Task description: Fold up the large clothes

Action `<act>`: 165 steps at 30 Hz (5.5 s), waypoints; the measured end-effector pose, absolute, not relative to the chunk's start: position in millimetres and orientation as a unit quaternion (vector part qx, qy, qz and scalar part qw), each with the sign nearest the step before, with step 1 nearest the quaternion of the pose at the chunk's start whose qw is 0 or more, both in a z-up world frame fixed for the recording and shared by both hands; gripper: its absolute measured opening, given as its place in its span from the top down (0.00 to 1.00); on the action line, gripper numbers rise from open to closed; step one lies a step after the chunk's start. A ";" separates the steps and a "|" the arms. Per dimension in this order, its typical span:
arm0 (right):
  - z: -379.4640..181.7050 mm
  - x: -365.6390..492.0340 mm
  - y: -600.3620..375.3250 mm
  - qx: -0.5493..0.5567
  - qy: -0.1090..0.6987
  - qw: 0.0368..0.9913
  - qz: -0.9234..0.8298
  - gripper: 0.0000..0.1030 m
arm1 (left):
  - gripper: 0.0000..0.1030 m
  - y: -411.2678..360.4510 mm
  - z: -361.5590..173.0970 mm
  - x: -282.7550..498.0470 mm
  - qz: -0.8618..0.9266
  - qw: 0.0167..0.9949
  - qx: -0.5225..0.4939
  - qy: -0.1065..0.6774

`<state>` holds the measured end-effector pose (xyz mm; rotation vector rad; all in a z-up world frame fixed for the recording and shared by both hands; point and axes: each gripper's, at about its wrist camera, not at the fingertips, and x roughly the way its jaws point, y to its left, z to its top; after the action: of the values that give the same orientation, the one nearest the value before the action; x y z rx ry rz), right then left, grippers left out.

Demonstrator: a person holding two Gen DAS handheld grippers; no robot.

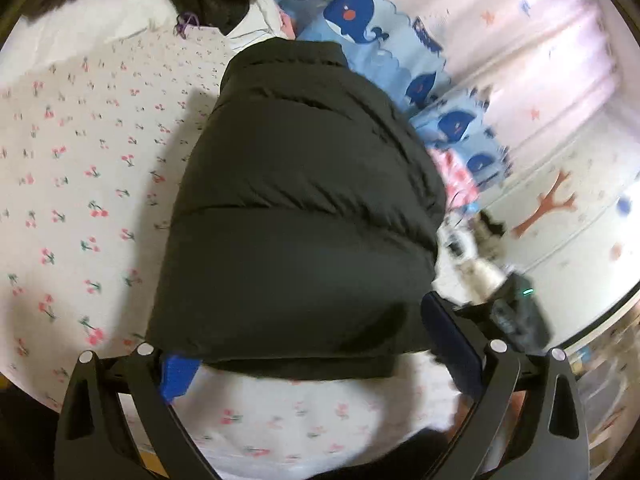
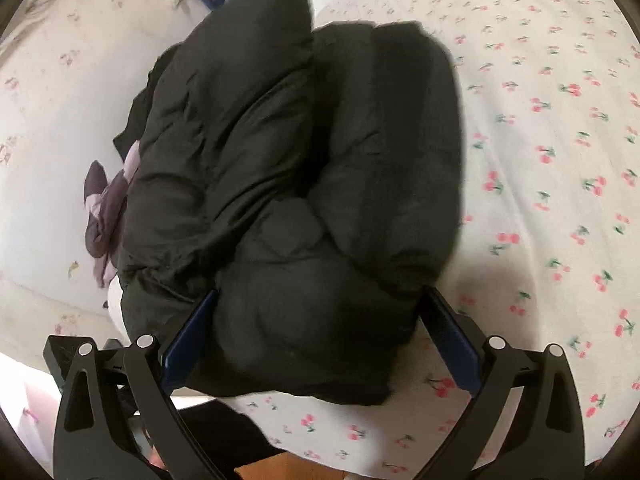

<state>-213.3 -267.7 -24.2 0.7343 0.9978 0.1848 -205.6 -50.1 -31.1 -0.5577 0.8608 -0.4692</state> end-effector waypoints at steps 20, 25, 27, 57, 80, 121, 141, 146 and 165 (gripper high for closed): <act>-24.7 -209.0 -271.9 0.309 0.436 0.837 0.117 0.07 | 0.08 -11.8 -16.7 -227.9 -0.150 0.871 -0.202 0.422; -61.6 -183.0 -261.7 0.340 0.484 0.796 0.129 0.07 | 0.07 3.1 -0.2 -195.5 -0.104 0.889 -0.195 0.401; -68.6 -176.9 -247.2 0.338 0.490 0.791 0.141 0.07 | 0.07 -2.9 -21.9 -165.1 -0.118 0.861 -0.200 0.452; -32.8 -166.6 -294.1 0.301 0.515 0.795 0.109 0.06 | 0.07 14.6 -45.0 -78.2 -0.248 0.768 -0.291 0.513; -10.9 -46.5 -49.3 0.237 0.461 0.782 0.346 0.06 | 0.28 73.7 47.6 -145.9 -0.194 0.878 -0.150 0.410; 41.0 -246.0 31.9 0.009 0.423 0.896 0.135 0.07 | 0.07 51.7 57.3 -291.1 0.076 0.923 -0.013 0.376; 77.8 -285.9 32.6 -0.009 0.402 0.909 0.113 0.07 | 0.07 50.2 67.6 -325.4 0.060 0.921 -0.019 0.386; 76.1 -284.0 26.1 -0.006 0.408 0.905 0.117 0.07 | 0.07 48.5 68.6 -328.2 0.058 0.921 -0.015 0.385; 72.8 -287.3 28.2 -0.002 0.413 0.903 0.117 0.07 | 0.07 46.9 67.5 -328.9 0.043 0.918 -0.017 0.395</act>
<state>-287.3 28.2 72.8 -0.0048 0.8531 0.2429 -328.9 46.9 67.5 -0.0350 0.8116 0.0894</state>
